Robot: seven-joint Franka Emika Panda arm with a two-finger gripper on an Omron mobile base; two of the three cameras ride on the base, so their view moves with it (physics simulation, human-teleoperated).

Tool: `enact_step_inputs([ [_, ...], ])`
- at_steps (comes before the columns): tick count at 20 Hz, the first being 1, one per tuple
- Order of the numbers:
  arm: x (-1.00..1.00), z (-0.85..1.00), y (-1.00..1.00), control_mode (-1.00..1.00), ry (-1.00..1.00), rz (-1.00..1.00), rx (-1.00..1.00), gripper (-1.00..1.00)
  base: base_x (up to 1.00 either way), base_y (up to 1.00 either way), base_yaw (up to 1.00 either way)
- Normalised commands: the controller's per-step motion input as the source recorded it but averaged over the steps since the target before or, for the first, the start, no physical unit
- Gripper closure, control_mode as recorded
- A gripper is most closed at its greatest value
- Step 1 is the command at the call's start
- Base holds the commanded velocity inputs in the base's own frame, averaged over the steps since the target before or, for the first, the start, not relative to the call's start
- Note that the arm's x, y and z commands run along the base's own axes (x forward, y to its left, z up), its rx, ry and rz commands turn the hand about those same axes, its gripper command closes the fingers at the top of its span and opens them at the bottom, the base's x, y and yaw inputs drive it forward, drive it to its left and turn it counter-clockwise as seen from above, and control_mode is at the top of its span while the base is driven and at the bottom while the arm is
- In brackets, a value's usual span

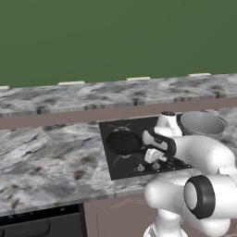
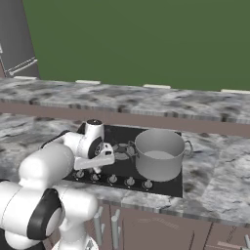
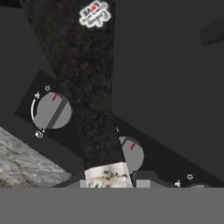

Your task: Move the pot and pan from the stove into the sink.

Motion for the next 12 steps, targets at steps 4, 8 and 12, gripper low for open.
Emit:
enact_step_inputs([
  [4,-0.13,0.93,0.00,-1.00,0.00,0.00,0.05,1.00,0.00,0.00,0.00],
  [8,-0.28,0.92,0.00,-1.00,0.00,0.00,0.04,1.00,0.00,0.00,0.00],
  [12,-0.51,0.75,0.00,-1.00,0.00,0.02,0.01,1.00,0.00,0.00,0.00],
])
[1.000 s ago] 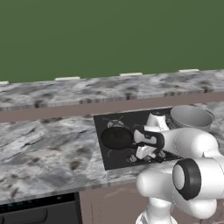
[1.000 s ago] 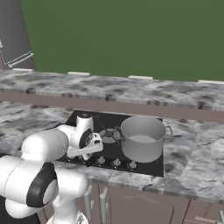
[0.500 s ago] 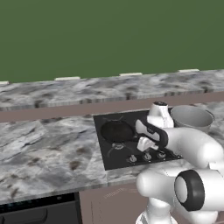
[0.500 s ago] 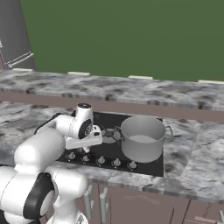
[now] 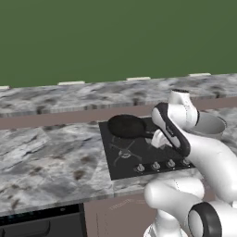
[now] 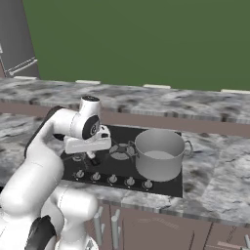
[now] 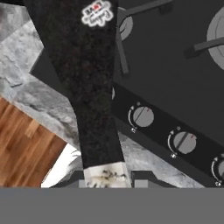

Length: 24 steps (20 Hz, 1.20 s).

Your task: Move the pot and pan from the stove into the sink.

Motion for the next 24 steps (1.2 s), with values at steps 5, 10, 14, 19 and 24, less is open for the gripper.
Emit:
enact_step_inputs([
  [5,-0.71,0.44,0.01,-1.00,-0.01,0.08,-0.02,1.00,0.00,0.00,0.00],
  [10,-0.88,0.24,0.02,-1.00,-0.03,0.13,-0.02,1.00,0.00,0.00,0.00],
  [14,-0.79,0.17,0.07,-1.00,-0.13,0.13,-0.04,1.00,0.00,0.00,0.00],
  [19,-0.62,0.17,0.03,-1.00,-0.36,0.06,0.00,1.00,0.00,0.00,0.00],
  [24,-0.04,0.01,0.00,-1.00,-0.03,0.01,0.00,1.00,0.00,0.00,0.00],
])
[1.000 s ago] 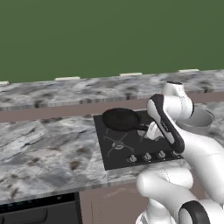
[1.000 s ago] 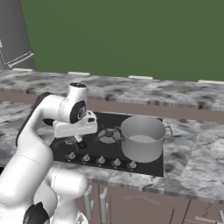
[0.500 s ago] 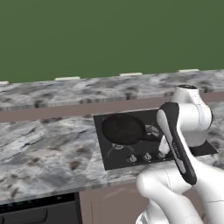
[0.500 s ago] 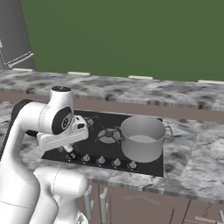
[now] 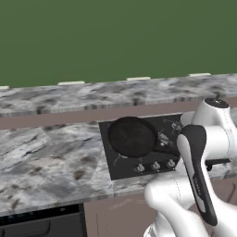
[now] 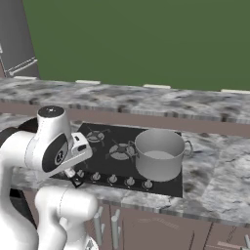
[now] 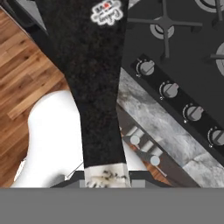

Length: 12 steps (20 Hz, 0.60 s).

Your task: Move the pot and pan from the stove into the sink.

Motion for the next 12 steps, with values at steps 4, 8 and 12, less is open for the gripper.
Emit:
enact_step_inputs([
  [4,-0.07,-0.01,0.00,-1.00,0.00,0.00,0.00,1.00,0.00,0.00,0.00],
  [8,0.00,0.00,0.00,1.00,0.00,0.00,0.00,1.00,-0.67,-0.08,0.05],
  [12,0.00,0.00,0.00,1.00,0.00,0.00,0.00,1.00,-0.72,-0.05,0.07],
])
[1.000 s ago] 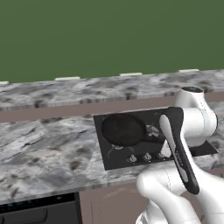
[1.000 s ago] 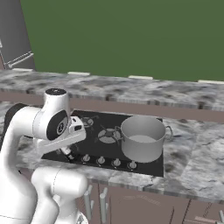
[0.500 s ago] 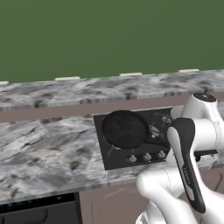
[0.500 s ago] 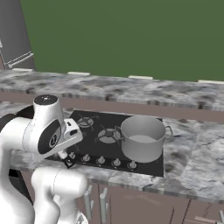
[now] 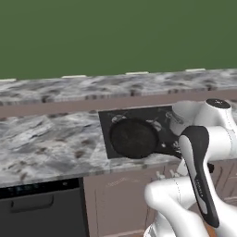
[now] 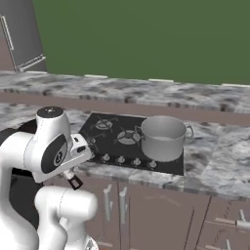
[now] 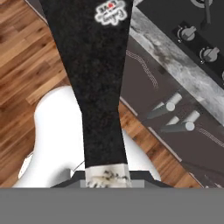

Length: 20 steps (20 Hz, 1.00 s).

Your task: Move the pot and pan from the stove into the sink.

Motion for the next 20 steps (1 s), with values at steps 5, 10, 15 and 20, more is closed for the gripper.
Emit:
enact_step_inputs([
  [5,0.00,0.00,0.00,1.00,0.00,0.00,0.00,1.00,-0.51,-0.06,0.23],
  [10,0.00,0.00,0.00,1.00,0.00,0.00,0.00,1.00,-0.31,-0.07,0.41],
  [15,0.00,0.00,0.00,1.00,0.00,0.00,0.00,1.00,-0.21,-0.02,0.46],
  [20,0.00,0.00,0.00,1.00,0.00,0.00,0.00,1.00,-0.17,0.00,0.47],
])
